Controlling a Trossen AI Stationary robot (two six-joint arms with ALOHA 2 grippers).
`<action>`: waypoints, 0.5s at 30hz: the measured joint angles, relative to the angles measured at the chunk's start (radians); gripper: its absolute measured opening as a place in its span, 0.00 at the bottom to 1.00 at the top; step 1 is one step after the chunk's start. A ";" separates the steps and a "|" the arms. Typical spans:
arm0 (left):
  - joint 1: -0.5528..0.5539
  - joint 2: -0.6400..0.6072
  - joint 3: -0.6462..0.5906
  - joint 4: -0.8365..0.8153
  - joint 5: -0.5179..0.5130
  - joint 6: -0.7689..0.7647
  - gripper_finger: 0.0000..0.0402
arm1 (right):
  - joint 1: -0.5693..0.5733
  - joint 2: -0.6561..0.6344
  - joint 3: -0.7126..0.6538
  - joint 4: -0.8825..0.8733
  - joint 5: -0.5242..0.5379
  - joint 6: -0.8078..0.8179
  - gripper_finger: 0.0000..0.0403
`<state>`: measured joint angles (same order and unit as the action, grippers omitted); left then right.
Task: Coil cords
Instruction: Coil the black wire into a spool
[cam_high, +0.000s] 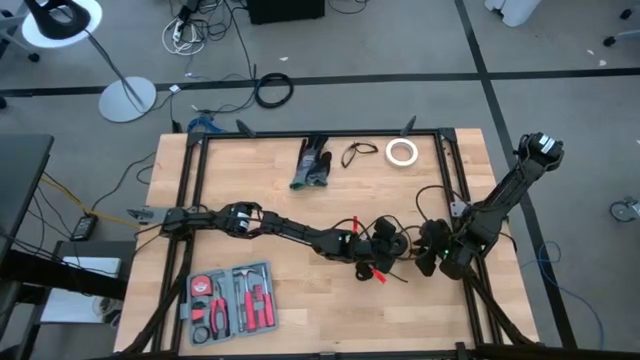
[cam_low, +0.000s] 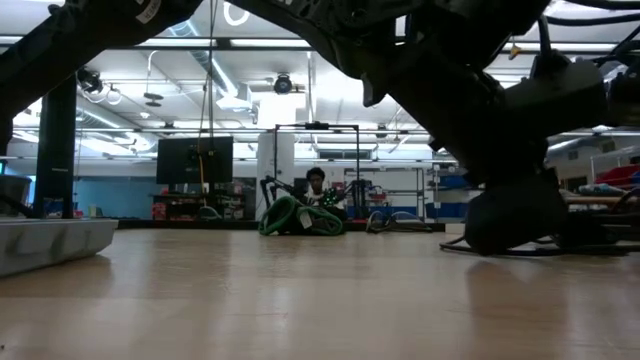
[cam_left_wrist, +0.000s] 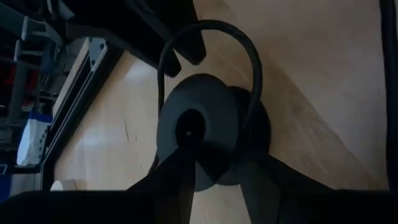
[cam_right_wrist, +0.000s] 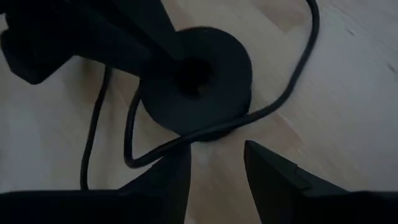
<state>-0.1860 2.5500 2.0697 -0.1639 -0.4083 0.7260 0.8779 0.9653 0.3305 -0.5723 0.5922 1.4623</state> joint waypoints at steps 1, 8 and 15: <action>0.000 0.000 0.000 0.006 0.001 0.000 0.29 | -0.005 0.001 0.000 0.007 0.001 -0.014 0.37; 0.001 0.009 0.000 0.022 0.005 0.004 0.19 | -0.044 0.006 0.000 0.080 -0.007 -0.115 0.37; 0.002 0.021 0.004 0.047 -0.024 0.007 0.02 | -0.056 0.006 0.000 0.086 -0.032 -0.131 0.37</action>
<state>-0.1837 2.5709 2.0739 -0.1167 -0.4327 0.7330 0.8215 0.9710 0.3305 -0.4862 0.5602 1.3312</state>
